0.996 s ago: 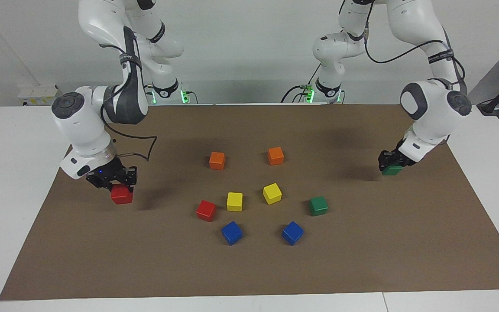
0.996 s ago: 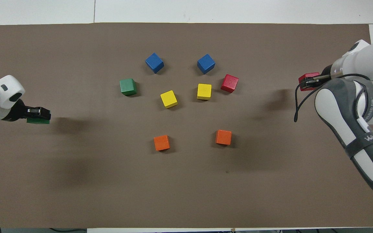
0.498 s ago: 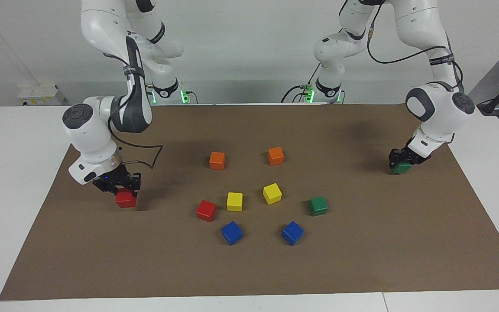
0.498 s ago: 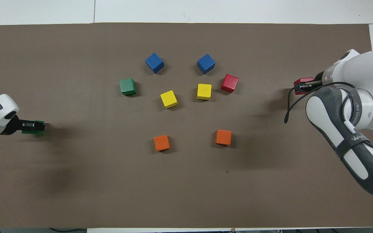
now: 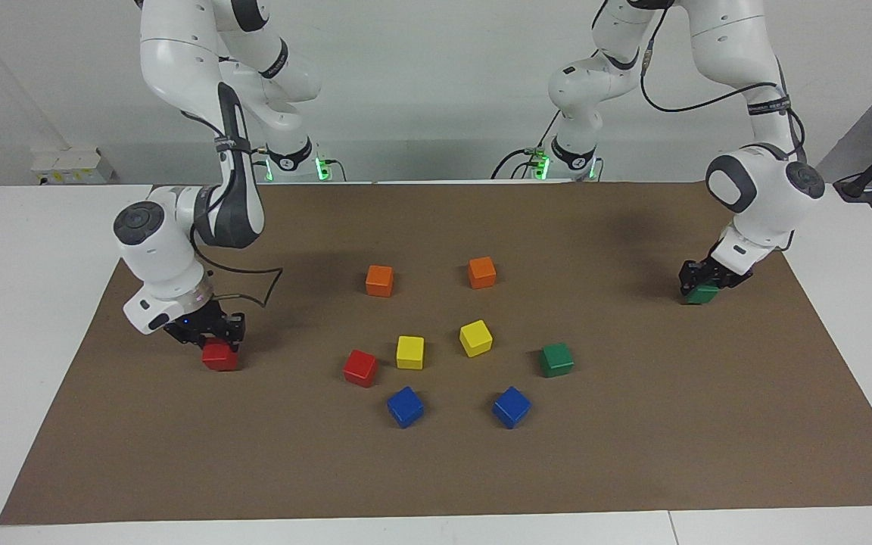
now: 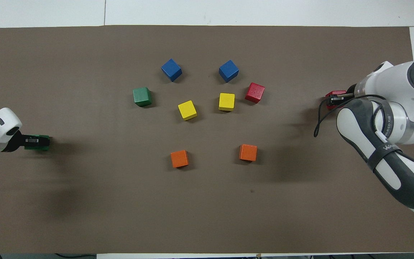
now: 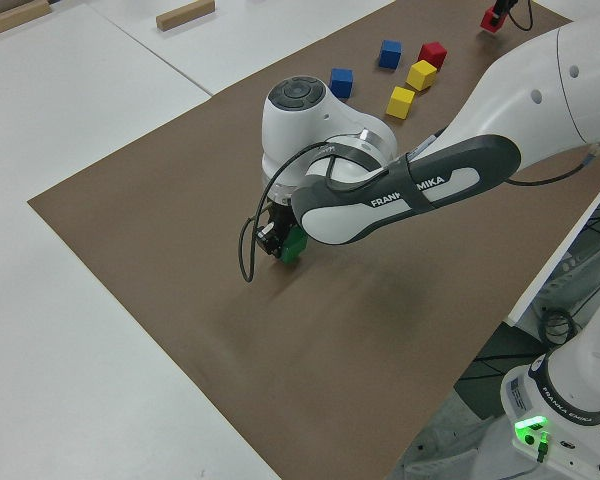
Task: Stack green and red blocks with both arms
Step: 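Set down the green cube with the left gripper while the right gripper sets red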
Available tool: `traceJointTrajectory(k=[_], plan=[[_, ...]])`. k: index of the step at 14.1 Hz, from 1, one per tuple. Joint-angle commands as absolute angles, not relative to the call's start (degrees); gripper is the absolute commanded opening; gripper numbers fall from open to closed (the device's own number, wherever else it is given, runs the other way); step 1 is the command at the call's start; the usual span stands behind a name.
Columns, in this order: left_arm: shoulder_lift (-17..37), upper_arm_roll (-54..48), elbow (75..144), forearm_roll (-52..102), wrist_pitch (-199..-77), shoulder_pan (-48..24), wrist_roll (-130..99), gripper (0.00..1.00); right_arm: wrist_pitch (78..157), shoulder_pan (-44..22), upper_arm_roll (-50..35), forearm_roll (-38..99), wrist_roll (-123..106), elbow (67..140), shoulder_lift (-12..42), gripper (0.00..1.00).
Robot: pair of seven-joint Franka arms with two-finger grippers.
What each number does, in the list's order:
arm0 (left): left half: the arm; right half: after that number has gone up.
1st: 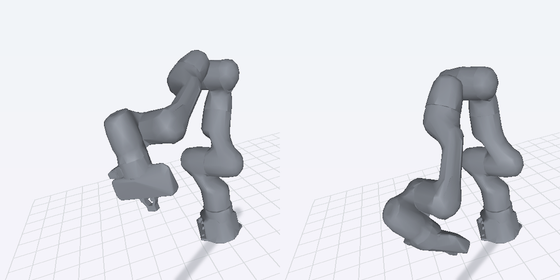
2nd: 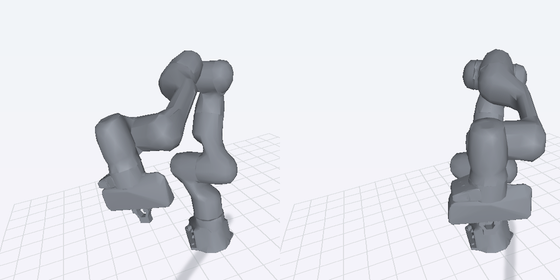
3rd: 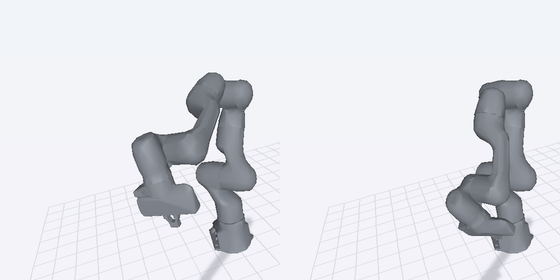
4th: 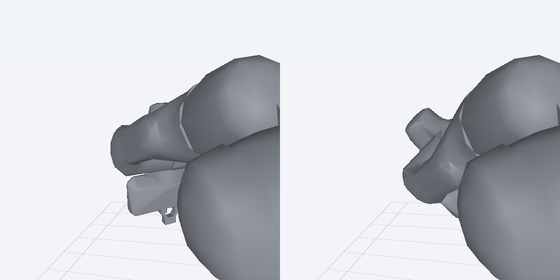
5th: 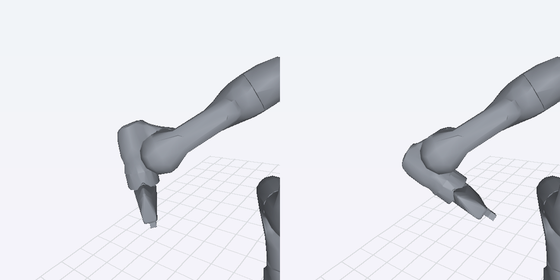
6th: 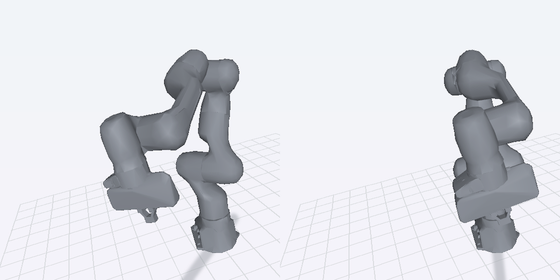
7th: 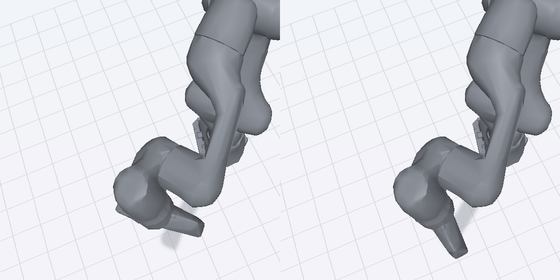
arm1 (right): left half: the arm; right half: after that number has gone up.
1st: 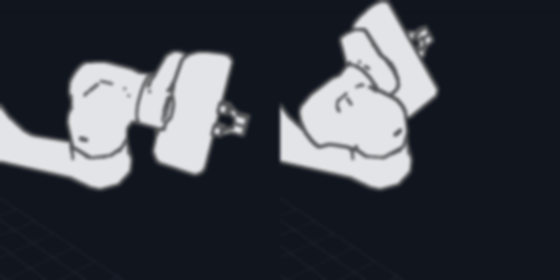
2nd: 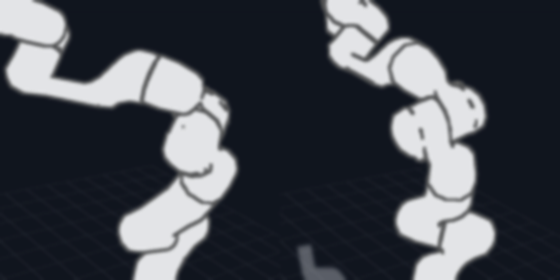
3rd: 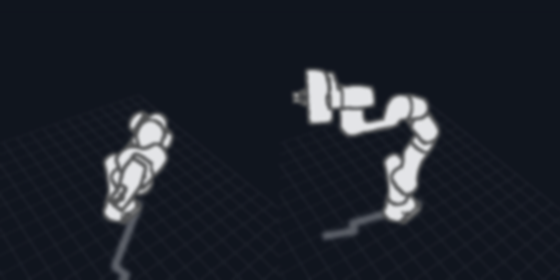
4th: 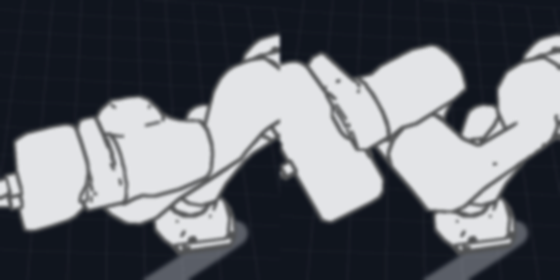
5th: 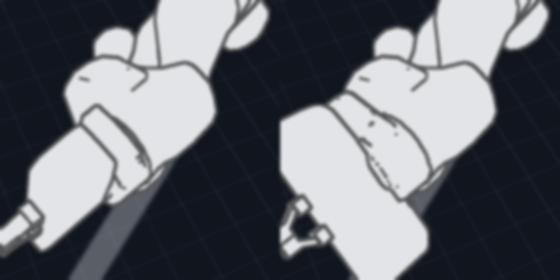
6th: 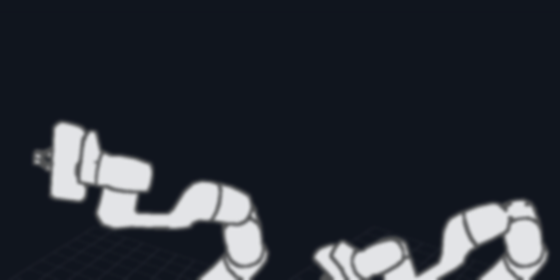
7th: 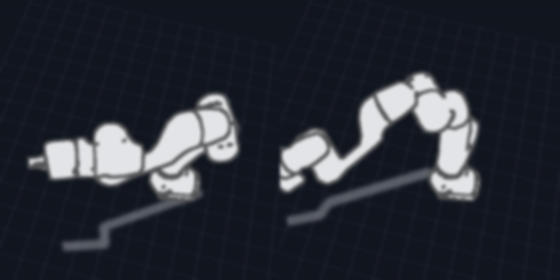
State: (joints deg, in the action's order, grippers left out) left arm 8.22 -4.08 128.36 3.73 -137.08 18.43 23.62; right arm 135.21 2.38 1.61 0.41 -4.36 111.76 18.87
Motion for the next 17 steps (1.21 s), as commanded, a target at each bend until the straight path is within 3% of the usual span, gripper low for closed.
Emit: traceJointTrajectory(k=[1,3,4,5,8,9,10,11,14,17], plan=[[7.8,-4.7,130.4,3.9,-140.1,19.8,24.6,0.0,136.4,3.3,1.1,-0.4,-3.3,112.2,18.8,0.0],[8.0,-4.7,130.3,3.9,-140.2,19.8,24.8,0.0,136.5,3.2,1.0,-0.4,-3.3,112.6,18.7,0.0],[8.0,-4.7,130.1,3.9,-140.1,19.8,24.9,0.81,136.7,3.2,1.1,-0.4,-3.3,112.8,18.7,0.0],[8.2,-4.7,129.5,3.8,-139.6,19.8,25.6,1.0,136.8,3.3,1.0,-0.4,-3.3,112.9,18.8,0.0],[8.1,-4.7,125.6,3.8,-134.3,19.6,27.2,1.0,137.5,3.2,1.0,-0.4,-3.3,113.4,19.0,0.0],[8.0,-4.7,122.7,3.8,-130.6,19.2,27.2,1.0,137.5,3.1,1.1,-0.4,-3.3,113.4,19.0,0.28],[8.0,-4.7,119.9,3.8,-126.8,18.7,27.0,1.0,137.5,3.1,1.1,-0.4,-3.3,113.5,18.9,0.79],[7.8,-4.8,117.2,3.8,-123.4,18.3,26.6,1.0,137.5,3.1,1.1,-0.4,-3.7,113.6,18.9,1.0],[8.3,-4.8,109.9,3.8,-117.5,11.1,15.4,1.0,135.0,3.1,1.1,-0.4,-4.3,112.7,17.9,1.0],[10.1,-4.8,105.4,2.8,-117.2,0.7,-2.9,1.0,122.7,2.6,1.1,-1.2,-4.3,106.6,13.5,1.0]])
